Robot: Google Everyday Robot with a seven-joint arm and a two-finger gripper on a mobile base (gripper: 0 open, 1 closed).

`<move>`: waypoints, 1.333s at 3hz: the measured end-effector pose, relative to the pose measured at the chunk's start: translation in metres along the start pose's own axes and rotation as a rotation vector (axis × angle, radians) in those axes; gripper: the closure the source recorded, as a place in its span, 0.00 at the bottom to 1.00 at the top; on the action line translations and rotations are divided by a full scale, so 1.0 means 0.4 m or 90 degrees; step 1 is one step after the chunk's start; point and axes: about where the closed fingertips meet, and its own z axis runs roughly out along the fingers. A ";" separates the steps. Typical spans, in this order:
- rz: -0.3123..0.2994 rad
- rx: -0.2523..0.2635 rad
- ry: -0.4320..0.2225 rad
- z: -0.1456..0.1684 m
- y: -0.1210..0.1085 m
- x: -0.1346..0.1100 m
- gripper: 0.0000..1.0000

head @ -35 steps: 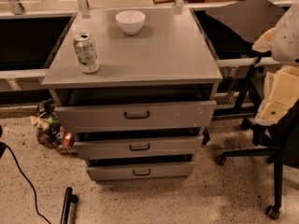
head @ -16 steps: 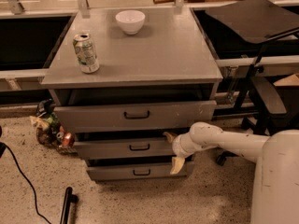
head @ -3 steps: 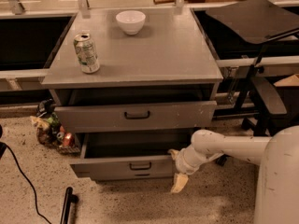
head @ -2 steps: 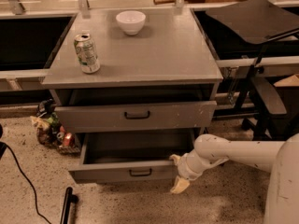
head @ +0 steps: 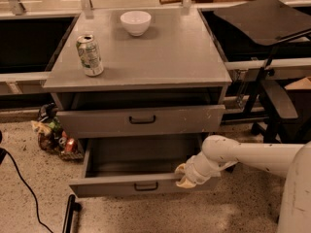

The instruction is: Open middle drawer

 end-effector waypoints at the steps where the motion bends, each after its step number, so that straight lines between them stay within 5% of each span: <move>1: 0.000 0.000 0.000 -0.011 -0.005 -0.007 1.00; 4: -0.012 0.006 -0.013 -0.026 0.051 -0.029 1.00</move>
Offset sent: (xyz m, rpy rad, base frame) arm -0.0944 0.0169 0.0666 0.0290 -0.1154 0.0366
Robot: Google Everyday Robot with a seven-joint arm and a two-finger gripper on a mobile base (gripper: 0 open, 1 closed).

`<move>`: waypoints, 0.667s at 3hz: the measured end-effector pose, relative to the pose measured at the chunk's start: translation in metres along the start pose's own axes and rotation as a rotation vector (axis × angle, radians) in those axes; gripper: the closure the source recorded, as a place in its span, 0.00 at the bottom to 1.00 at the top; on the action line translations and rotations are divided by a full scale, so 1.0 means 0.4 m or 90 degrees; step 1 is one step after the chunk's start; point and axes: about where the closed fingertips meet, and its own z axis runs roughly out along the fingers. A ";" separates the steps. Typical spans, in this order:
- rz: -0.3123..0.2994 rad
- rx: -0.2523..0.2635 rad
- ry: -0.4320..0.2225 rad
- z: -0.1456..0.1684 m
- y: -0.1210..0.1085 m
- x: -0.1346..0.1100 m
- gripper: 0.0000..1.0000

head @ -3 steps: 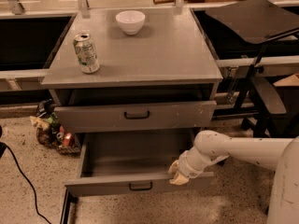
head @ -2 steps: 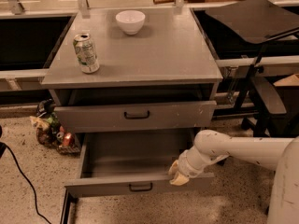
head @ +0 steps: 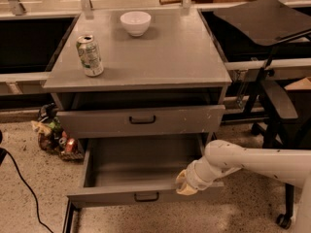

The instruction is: Open middle drawer

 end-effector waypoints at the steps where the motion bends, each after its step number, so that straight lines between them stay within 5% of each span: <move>1: 0.000 0.000 0.000 0.000 0.000 0.000 0.81; 2: 0.000 0.000 0.000 0.000 0.000 0.000 0.58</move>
Offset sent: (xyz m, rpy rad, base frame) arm 0.0000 0.0000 0.0000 0.0000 0.0000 0.0000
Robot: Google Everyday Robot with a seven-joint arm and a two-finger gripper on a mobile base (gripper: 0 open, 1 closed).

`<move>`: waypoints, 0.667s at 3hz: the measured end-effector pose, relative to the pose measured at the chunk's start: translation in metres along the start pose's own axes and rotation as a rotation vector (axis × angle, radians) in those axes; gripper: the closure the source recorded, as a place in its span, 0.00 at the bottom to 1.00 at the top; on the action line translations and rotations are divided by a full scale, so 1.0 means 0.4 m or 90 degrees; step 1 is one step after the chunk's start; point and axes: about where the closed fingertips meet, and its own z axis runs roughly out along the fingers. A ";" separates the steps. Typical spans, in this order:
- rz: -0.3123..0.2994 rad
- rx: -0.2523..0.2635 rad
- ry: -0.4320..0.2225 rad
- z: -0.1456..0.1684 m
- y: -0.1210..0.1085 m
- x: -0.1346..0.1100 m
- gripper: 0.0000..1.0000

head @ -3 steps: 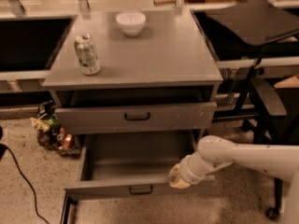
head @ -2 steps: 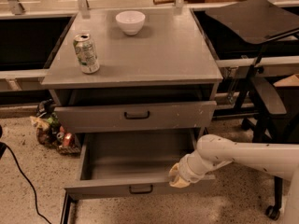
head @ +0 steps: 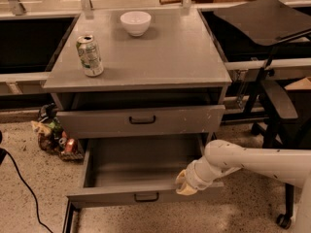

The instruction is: Open middle drawer

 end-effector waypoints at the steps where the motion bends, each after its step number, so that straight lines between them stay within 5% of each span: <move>1: 0.000 0.000 0.000 0.000 0.000 0.000 0.34; 2: -0.004 0.006 -0.002 -0.023 0.021 -0.006 0.11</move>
Offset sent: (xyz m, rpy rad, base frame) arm -0.0162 -0.0074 0.0223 0.0040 -0.0294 0.0015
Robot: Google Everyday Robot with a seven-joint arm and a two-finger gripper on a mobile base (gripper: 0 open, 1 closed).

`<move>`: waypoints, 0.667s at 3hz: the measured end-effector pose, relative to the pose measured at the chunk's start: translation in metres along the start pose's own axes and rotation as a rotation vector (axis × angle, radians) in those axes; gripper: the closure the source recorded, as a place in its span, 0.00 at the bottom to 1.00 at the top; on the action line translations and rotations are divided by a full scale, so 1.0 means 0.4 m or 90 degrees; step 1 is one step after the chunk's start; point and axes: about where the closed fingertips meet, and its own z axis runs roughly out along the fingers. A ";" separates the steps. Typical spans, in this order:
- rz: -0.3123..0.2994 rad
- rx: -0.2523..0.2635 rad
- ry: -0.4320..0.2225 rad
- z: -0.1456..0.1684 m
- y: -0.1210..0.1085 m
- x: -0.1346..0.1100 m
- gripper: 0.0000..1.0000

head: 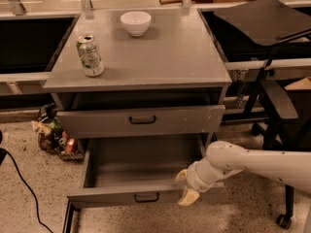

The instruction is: Open middle drawer

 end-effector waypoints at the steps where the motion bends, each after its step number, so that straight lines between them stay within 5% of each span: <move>1: 0.001 0.032 0.009 -0.080 0.034 -0.011 0.00; 2: -0.008 0.077 0.012 -0.194 0.051 -0.020 0.00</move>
Offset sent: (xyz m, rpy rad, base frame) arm -0.0294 -0.0599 0.1258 -0.0198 -0.2046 -0.0787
